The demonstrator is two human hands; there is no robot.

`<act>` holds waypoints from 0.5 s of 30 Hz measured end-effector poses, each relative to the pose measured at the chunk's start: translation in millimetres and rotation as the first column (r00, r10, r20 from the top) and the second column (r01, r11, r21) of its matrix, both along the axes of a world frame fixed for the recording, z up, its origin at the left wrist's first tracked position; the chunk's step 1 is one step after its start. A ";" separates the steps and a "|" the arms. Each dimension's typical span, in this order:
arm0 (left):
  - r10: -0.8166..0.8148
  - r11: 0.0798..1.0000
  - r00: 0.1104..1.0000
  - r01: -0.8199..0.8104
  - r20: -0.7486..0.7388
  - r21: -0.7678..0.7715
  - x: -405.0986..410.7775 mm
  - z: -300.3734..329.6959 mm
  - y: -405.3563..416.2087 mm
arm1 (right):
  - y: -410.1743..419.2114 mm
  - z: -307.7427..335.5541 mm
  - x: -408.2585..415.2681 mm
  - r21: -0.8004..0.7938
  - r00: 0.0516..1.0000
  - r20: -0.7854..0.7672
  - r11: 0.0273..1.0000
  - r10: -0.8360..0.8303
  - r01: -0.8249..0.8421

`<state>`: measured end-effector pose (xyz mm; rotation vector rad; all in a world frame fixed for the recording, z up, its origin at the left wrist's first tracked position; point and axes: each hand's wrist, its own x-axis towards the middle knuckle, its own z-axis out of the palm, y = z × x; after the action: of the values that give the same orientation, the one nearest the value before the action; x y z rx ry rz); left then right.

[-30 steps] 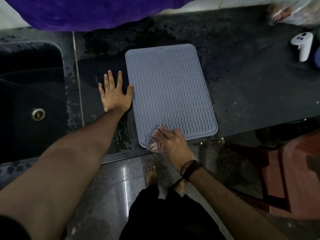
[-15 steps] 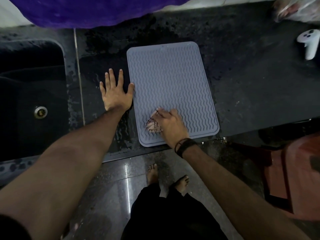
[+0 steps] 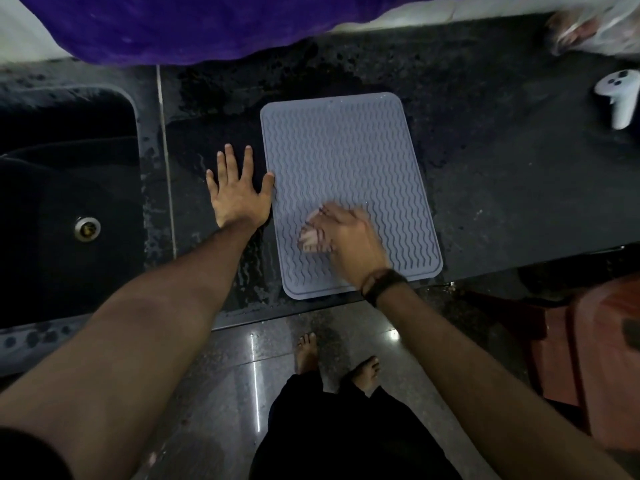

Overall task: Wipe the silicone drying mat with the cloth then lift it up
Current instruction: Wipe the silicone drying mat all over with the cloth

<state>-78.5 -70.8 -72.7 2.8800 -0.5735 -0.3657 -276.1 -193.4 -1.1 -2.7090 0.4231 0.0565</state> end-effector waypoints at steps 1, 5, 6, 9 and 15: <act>0.001 1.000 1.000 -0.001 0.001 0.001 -0.1 0.4 -0.3 | -5.1 -2.7 18.0 -0.001 0.999 -0.034 1.000 0.008 -0.008; 0.007 1.000 1.000 -0.007 -0.003 0.013 0.5 -0.4 -0.6 | -7.3 -16.6 30.9 -0.054 0.982 -0.181 0.996 0.061 -0.072; 0.007 1.000 1.000 -0.007 -0.007 0.014 1.1 -1.2 -0.6 | -3.7 -18.2 19.2 -0.058 0.982 -0.177 0.995 0.068 -0.079; 0.006 1.000 1.000 -0.006 -0.011 0.008 1.6 -2.9 -0.6 | 8.3 -19.5 -25.6 -0.074 0.982 -0.160 0.991 0.095 -0.108; 0.000 1.000 1.000 0.000 -0.017 -0.004 2.6 -5.7 0.5 | 29.6 -6.8 -82.3 -0.054 0.968 -0.227 0.991 0.105 -0.121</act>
<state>-75.9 -70.3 -78.4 2.8702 -0.5711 -0.3882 -358.4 -163.8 -7.9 -2.8017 0.3390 0.3896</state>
